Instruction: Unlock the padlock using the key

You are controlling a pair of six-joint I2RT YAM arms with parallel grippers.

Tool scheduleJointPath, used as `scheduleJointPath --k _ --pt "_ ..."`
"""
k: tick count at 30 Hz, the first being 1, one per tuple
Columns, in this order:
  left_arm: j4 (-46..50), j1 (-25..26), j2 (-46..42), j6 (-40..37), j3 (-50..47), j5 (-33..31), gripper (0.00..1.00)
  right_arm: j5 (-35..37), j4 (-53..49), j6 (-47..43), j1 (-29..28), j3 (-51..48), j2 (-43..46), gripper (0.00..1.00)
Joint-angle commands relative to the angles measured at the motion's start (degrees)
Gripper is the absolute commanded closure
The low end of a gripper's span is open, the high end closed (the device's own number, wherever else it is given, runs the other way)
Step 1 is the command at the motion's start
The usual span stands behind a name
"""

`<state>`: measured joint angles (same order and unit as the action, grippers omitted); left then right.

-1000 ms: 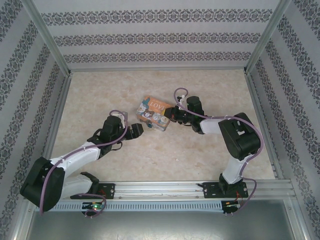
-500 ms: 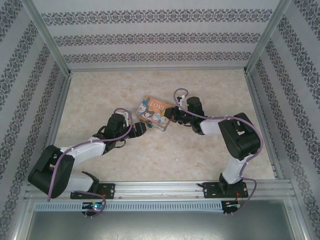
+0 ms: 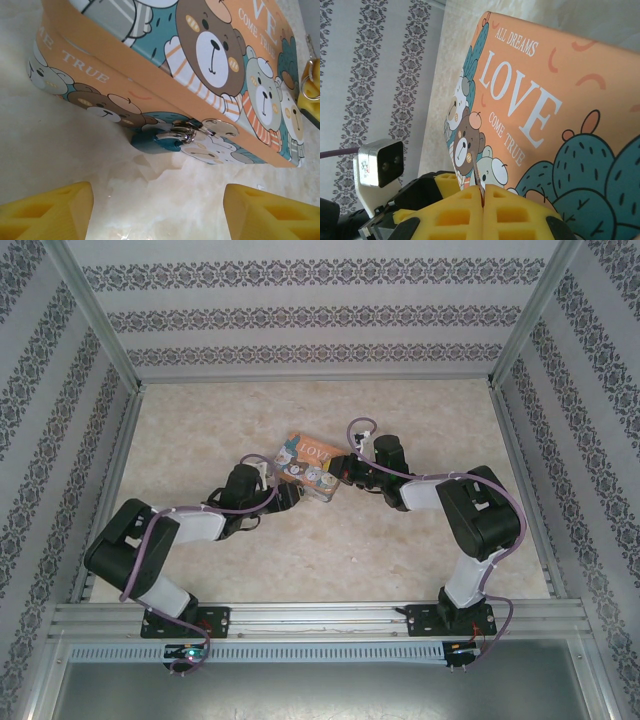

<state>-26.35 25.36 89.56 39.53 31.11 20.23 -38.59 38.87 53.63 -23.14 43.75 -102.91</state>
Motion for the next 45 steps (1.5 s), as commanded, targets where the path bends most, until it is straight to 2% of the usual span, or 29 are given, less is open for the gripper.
scheduleJointPath --k 1,29,45 --pt "-5.04 -1.07 1.50 -0.15 1.38 1.17 0.31 1.68 -3.98 -1.75 -0.67 -1.56 -0.79 1.00" --pt "-13.55 -2.69 11.74 0.10 4.51 6.94 0.48 2.02 -5.56 -2.42 -0.94 -1.21 -0.36 1.00" --pt "-14.96 -2.68 13.97 -2.21 5.51 9.52 0.56 2.41 -5.88 -2.83 -0.95 -1.30 0.08 1.00"
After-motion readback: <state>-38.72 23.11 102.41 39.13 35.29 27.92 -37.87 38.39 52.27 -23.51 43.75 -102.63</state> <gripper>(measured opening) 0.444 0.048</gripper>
